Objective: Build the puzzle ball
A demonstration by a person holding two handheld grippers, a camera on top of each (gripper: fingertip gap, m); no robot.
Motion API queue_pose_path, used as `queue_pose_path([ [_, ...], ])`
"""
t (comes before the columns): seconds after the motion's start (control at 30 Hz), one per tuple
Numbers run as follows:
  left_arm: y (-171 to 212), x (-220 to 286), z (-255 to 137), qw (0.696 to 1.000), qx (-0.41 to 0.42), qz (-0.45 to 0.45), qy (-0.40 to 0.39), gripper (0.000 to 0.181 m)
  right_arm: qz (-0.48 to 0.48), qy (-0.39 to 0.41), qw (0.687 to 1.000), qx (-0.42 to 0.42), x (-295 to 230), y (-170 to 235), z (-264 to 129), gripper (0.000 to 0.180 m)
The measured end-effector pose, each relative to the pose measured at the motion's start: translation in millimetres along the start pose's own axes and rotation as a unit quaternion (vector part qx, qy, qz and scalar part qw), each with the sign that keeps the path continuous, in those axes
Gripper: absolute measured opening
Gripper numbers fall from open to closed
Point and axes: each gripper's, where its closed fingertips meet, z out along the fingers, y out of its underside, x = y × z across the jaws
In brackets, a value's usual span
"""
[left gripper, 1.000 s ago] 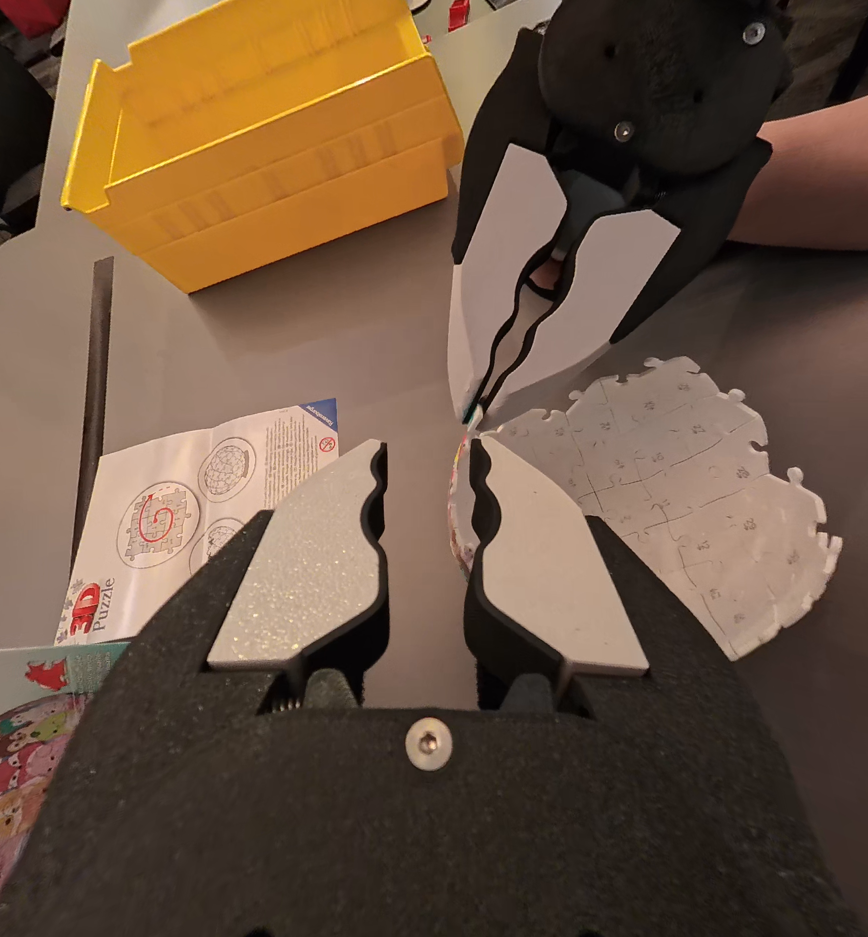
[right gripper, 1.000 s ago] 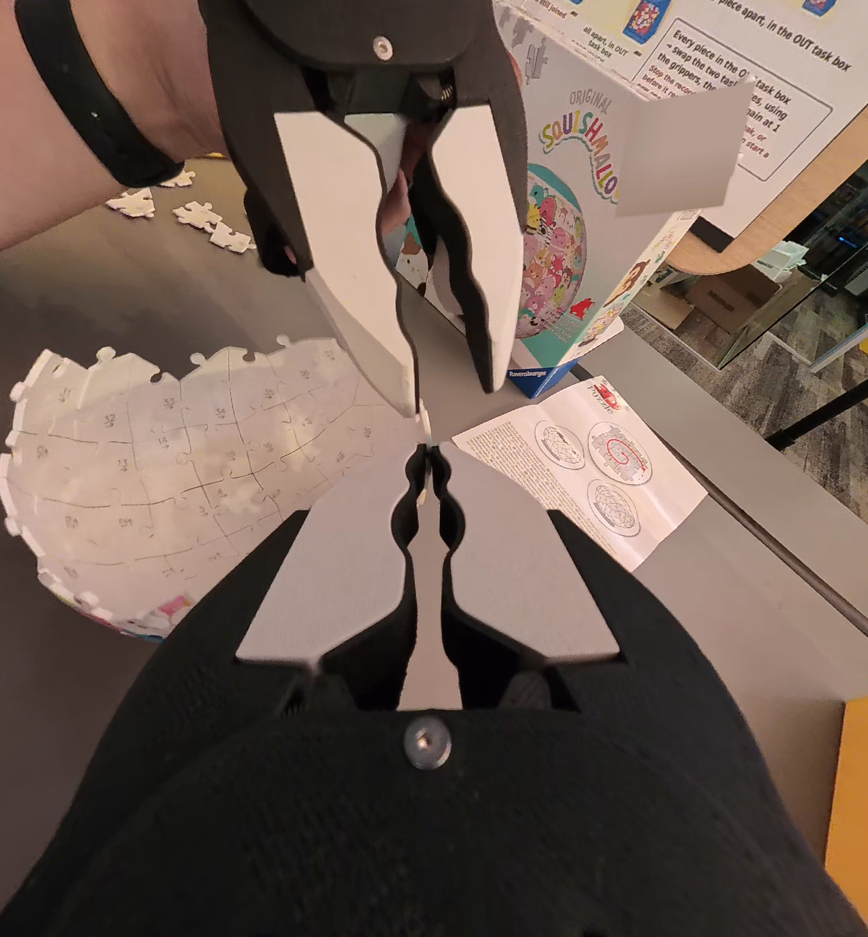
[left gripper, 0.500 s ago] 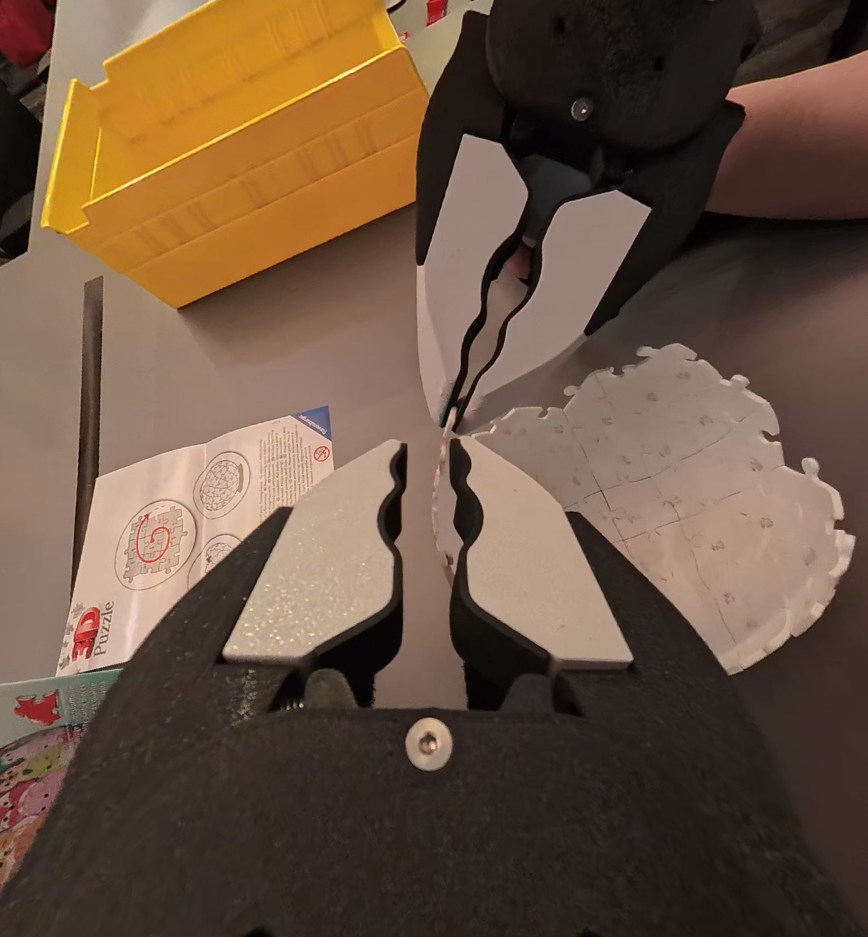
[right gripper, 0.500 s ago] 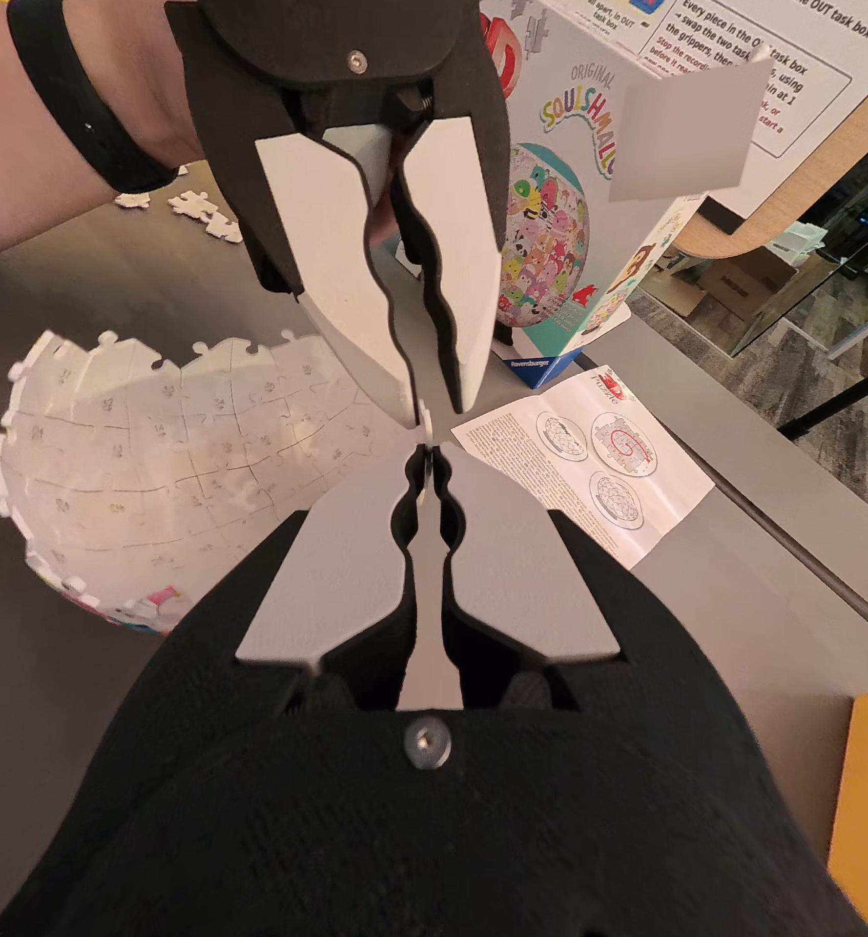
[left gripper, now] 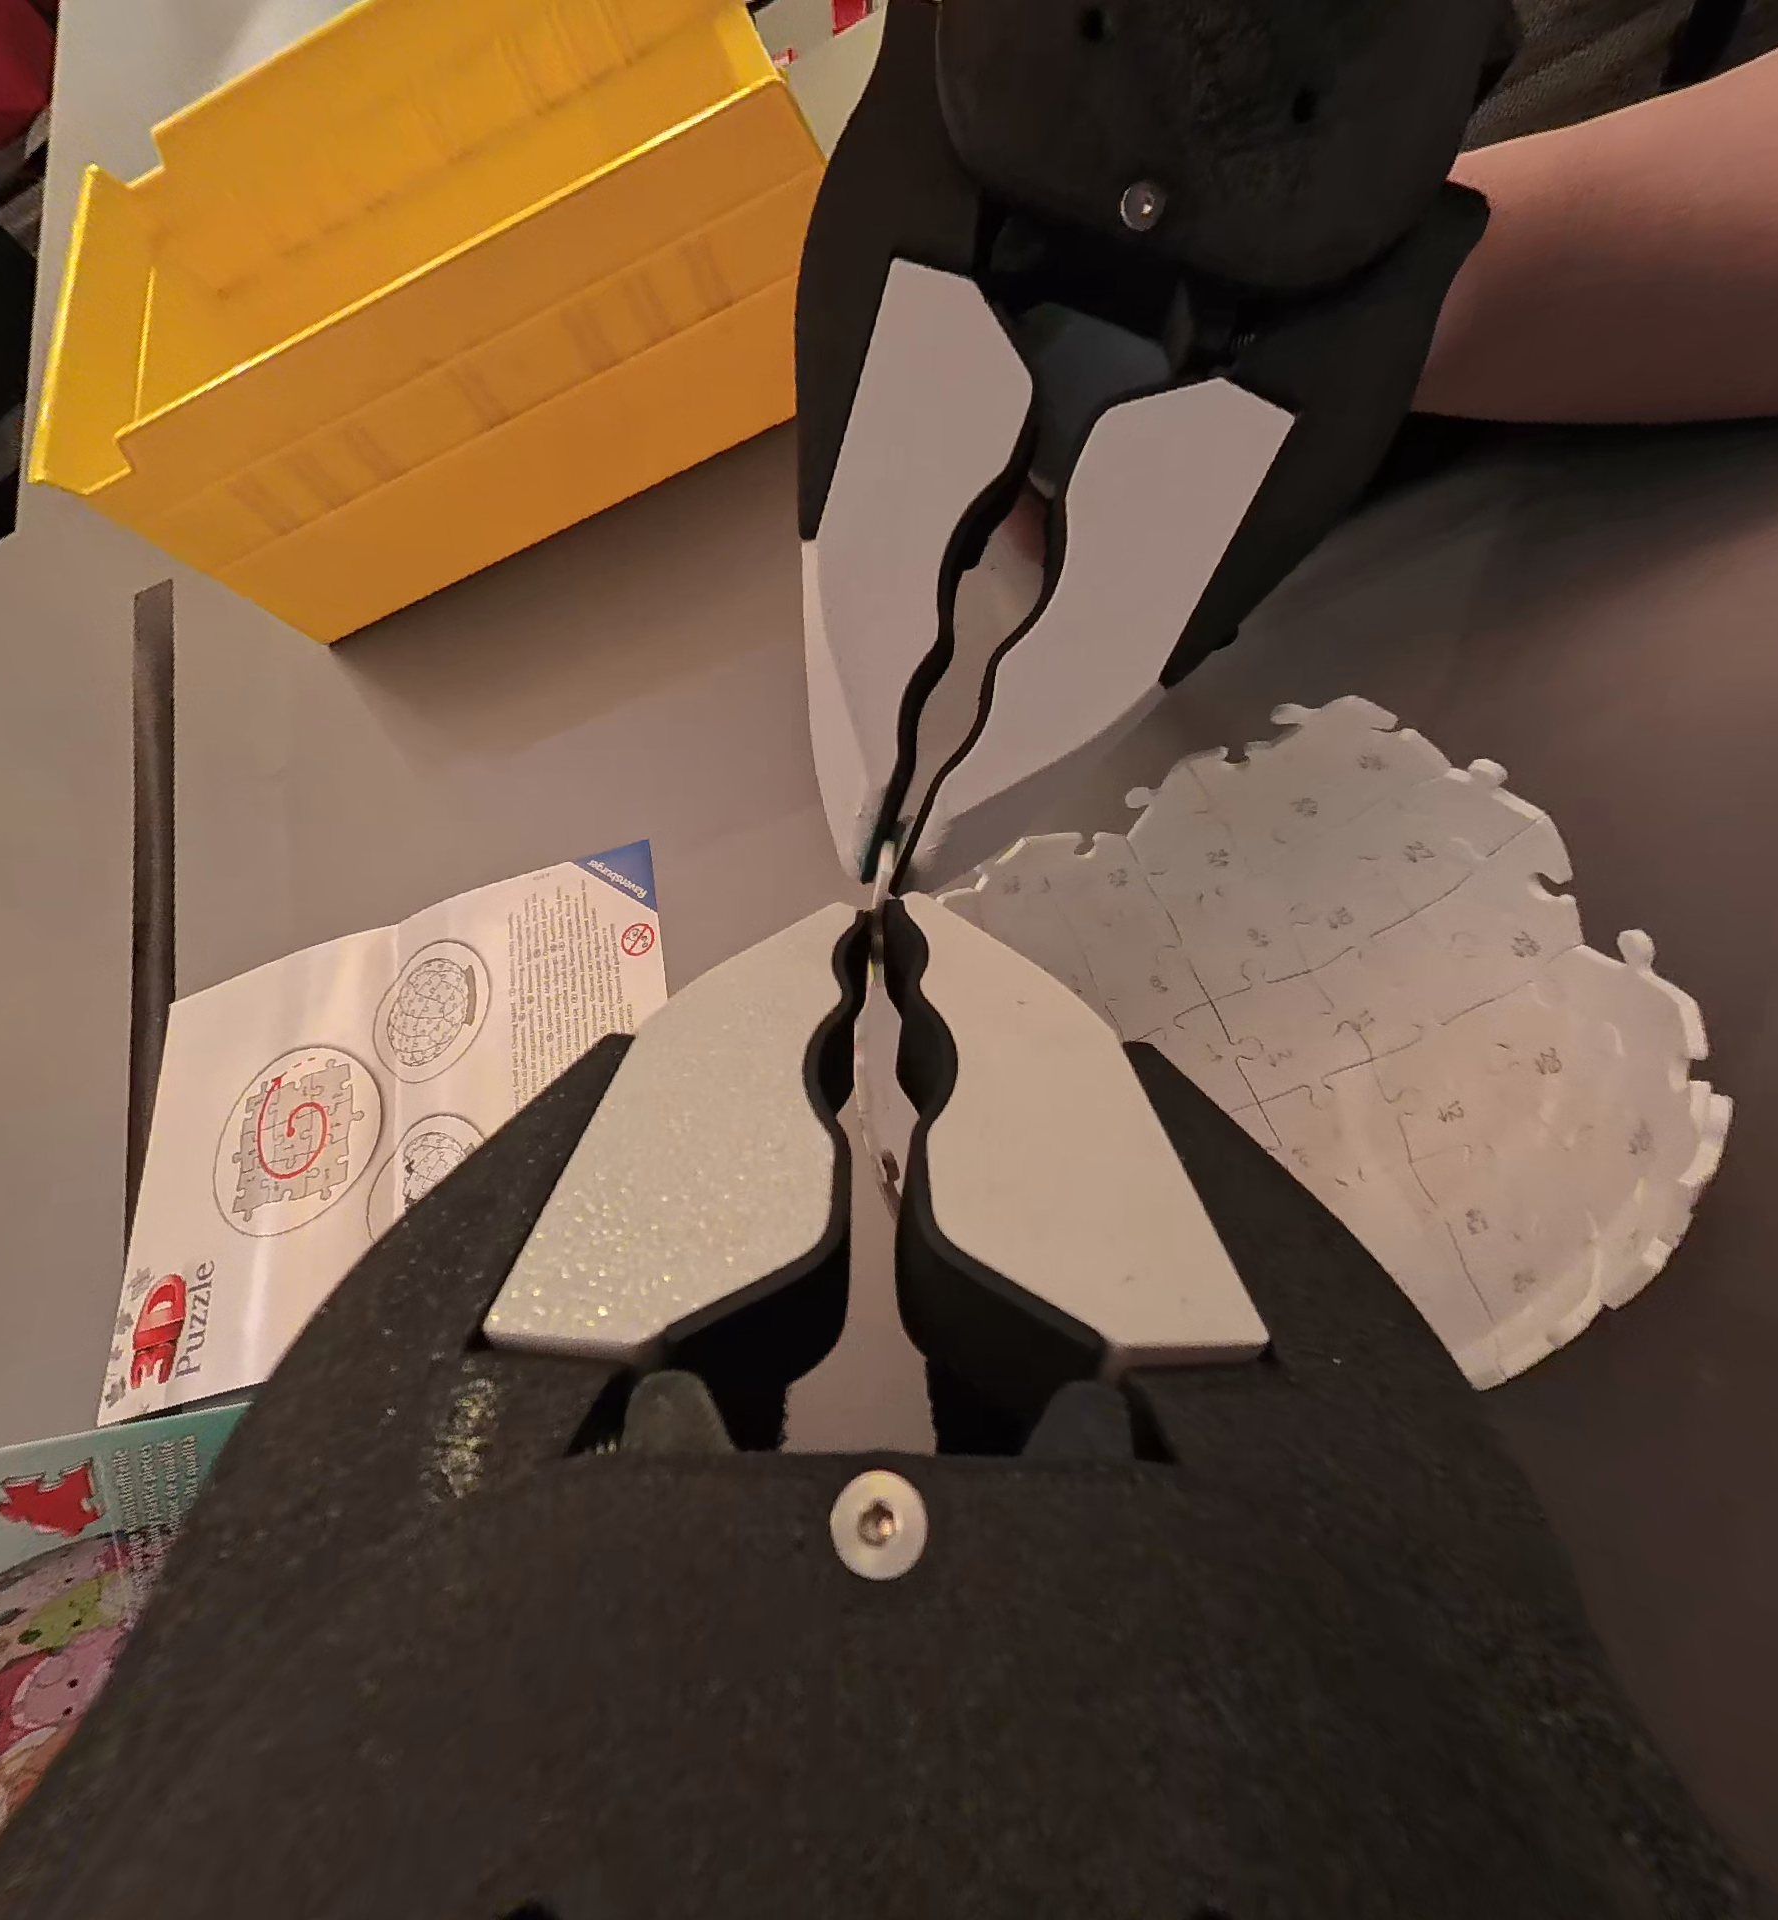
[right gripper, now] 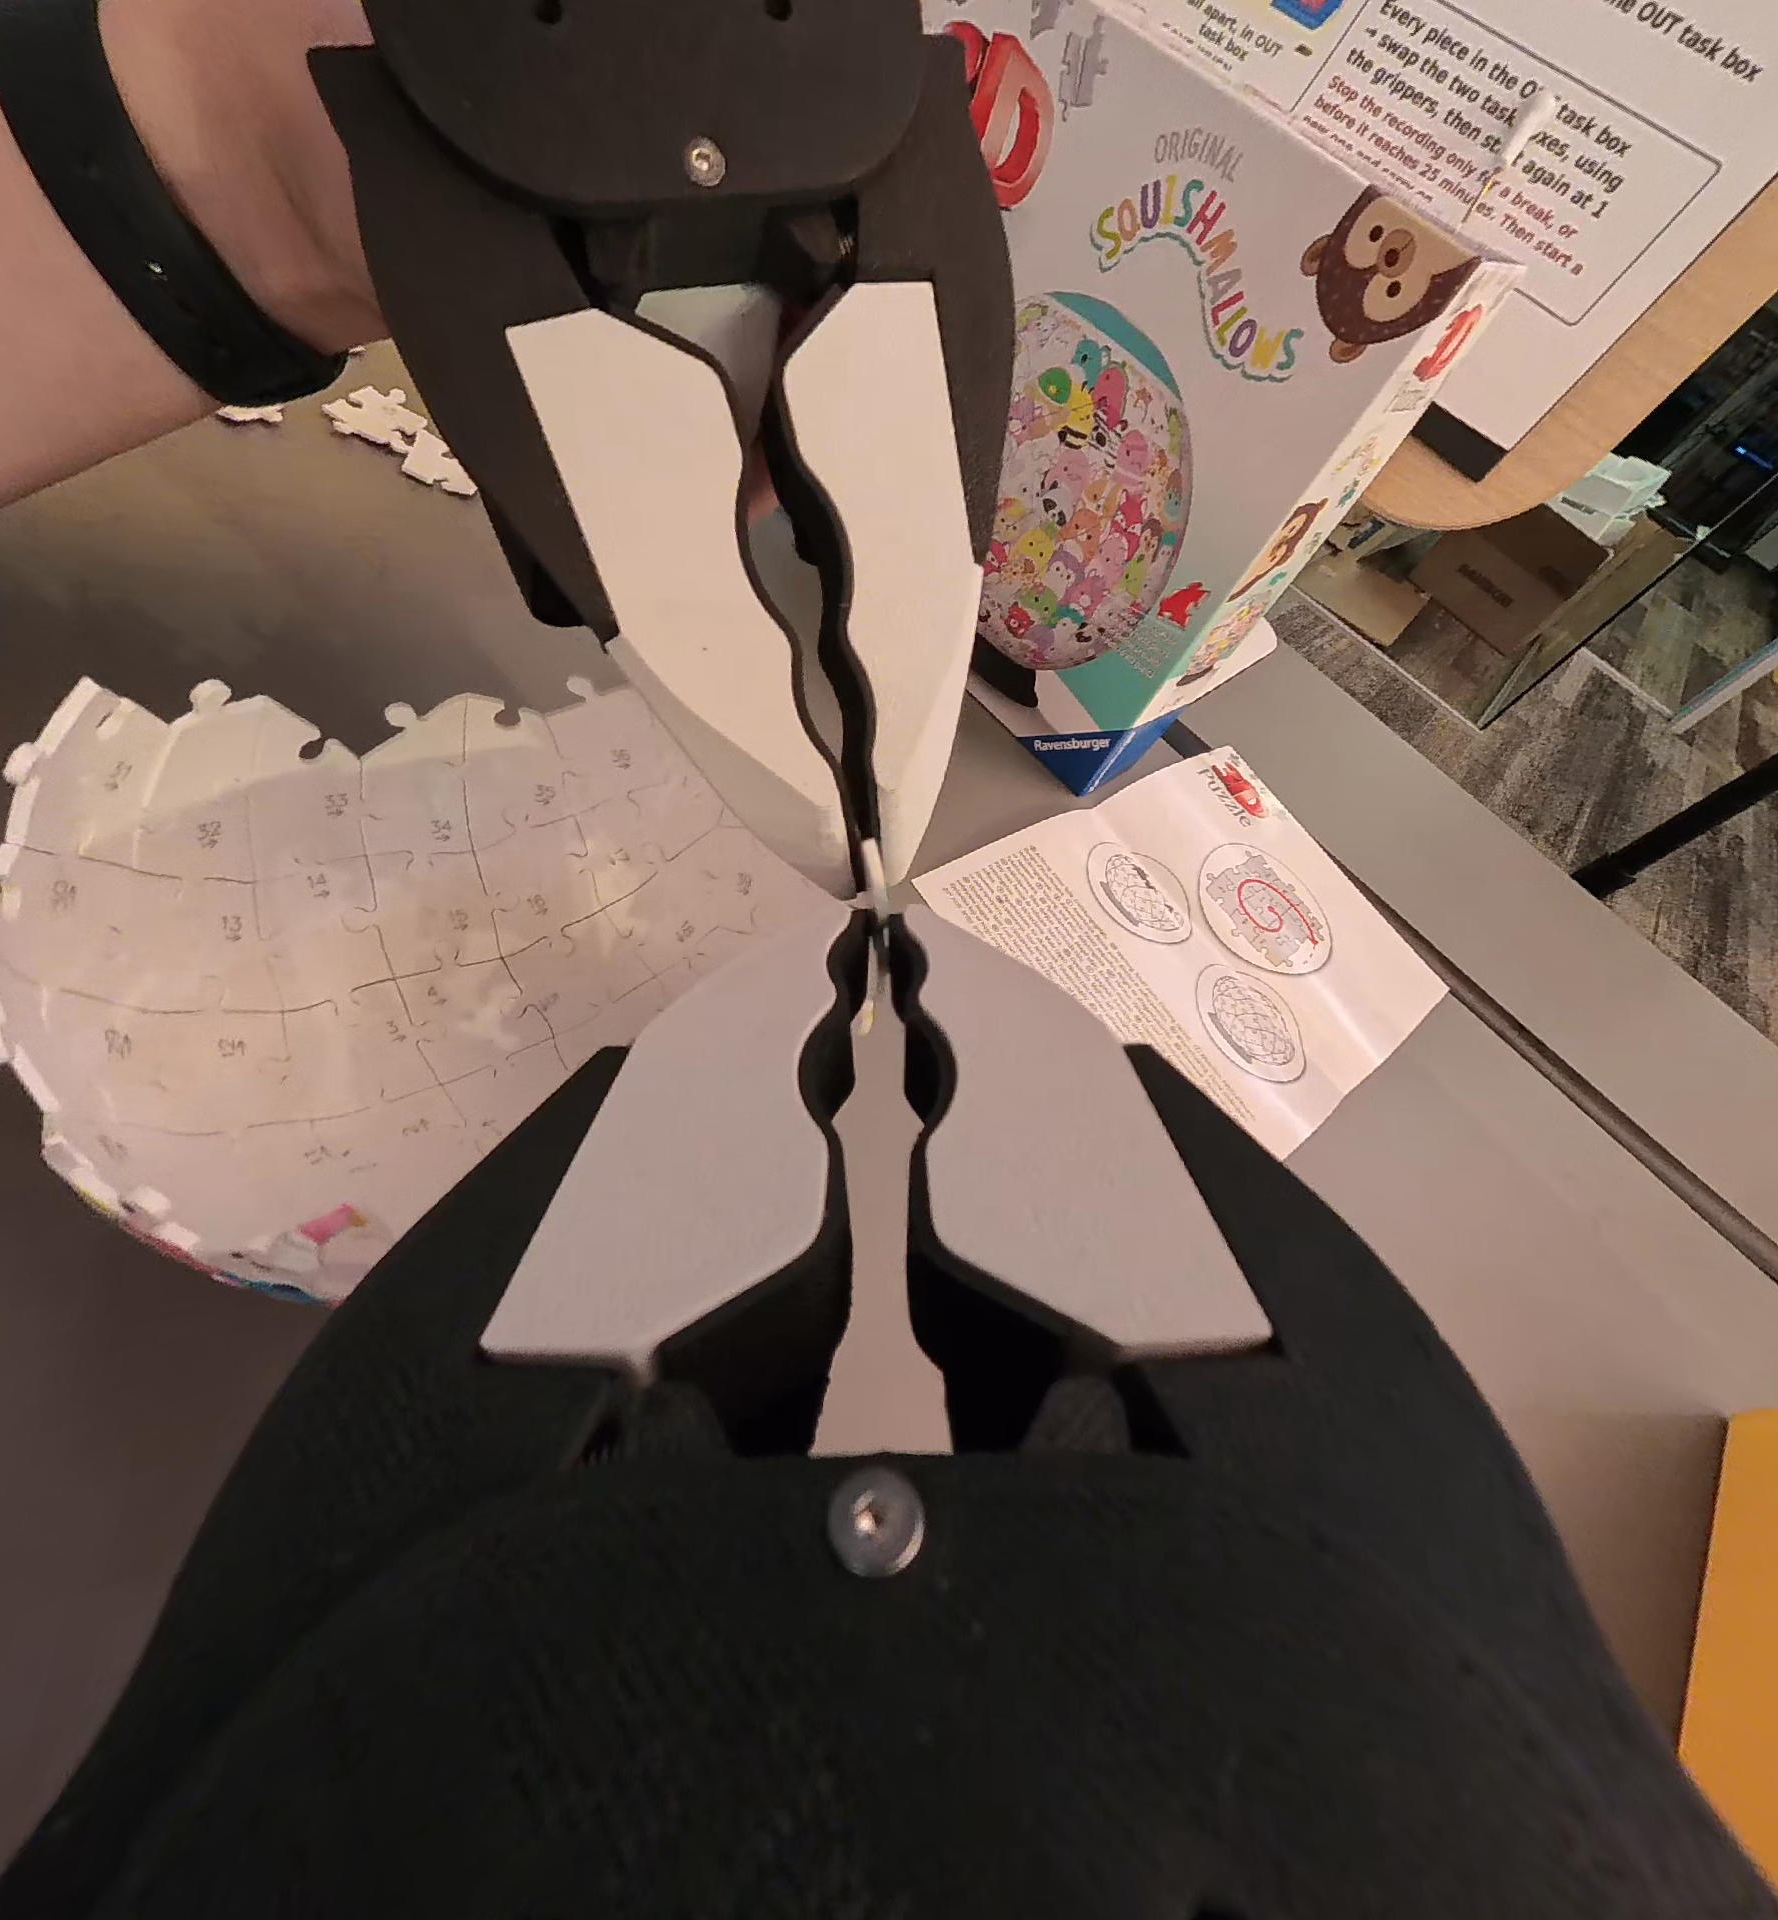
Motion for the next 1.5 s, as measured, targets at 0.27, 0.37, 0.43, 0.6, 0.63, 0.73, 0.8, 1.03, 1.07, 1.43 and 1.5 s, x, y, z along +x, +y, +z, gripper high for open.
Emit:
queue_pose_path([
  [0.27, -0.6, -1.2, -0.1, 1.000, 0.004, 0.001, -0.004, 0.002, 0.031, -0.018, 0.999, -0.001, -1.6, 2.8, 2.0, 0.015],
  [0.37, -0.7, -1.3, -0.4, 1.000, 0.003, 0.002, -0.005, 0.002, 0.043, -0.029, 0.999, -0.013, -2.3, 7.1, 5.5, 0.016],
  [0.43, -1.2, -1.3, -0.4, 1.000, 0.004, 0.003, -0.005, 0.002, 0.048, -0.036, 0.998, -0.019, -3.3, 8.7, 8.0, 0.016],
  [0.6, -1.2, -1.5, -0.3, 1.000, 0.001, 0.005, -0.006, 0.002, 0.058, -0.039, 0.997, -0.026, -2.2, 9.6, 11.8, 0.013],
  [0.63, -1.3, -1.4, -0.1, 1.000, 0.000, 0.006, -0.007, 0.002, 0.064, -0.045, 0.997, -0.024, -3.3, 8.7, 12.6, 0.013],
  [0.73, -1.3, -1.7, 0.0, 1.000, -0.002, 0.008, -0.009, 0.002, 0.073, -0.047, 0.996, -0.023, -4.2, 6.8, 14.7, 0.010],
  [0.8, -0.6, -2.2, -0.5, 1.000, -0.003, 0.008, -0.011, 0.002, 0.073, -0.045, 0.996, -0.032, -3.8, 8.3, 15.4, 0.006],
  [1.03, 2.0, -5.5, -6.0, 1.000, -0.013, -0.009, -0.017, 0.017, 0.076, -0.036, 0.995, -0.048, -2.9, 8.6, 15.9, 0.004],
  [1.07, 1.3, -5.9, -7.3, 1.000, -0.011, -0.011, -0.017, 0.017, 0.073, -0.035, 0.995, -0.050, -3.1, 8.2, 15.7, 0.004],
  [1.43, 2.6, -3.5, -0.7, 1.000, -0.018, 0.001, -0.014, 0.004, 0.060, -0.039, 0.997, -0.041, -4.7, 8.6, 15.6, 0.005],
  [1.5, 3.2, -4.1, -1.7, 1.000, -0.018, -0.001, -0.015, 0.004, 0.056, -0.041, 0.997, -0.045, -5.3, 9.5, 13.6, 0.008],
])
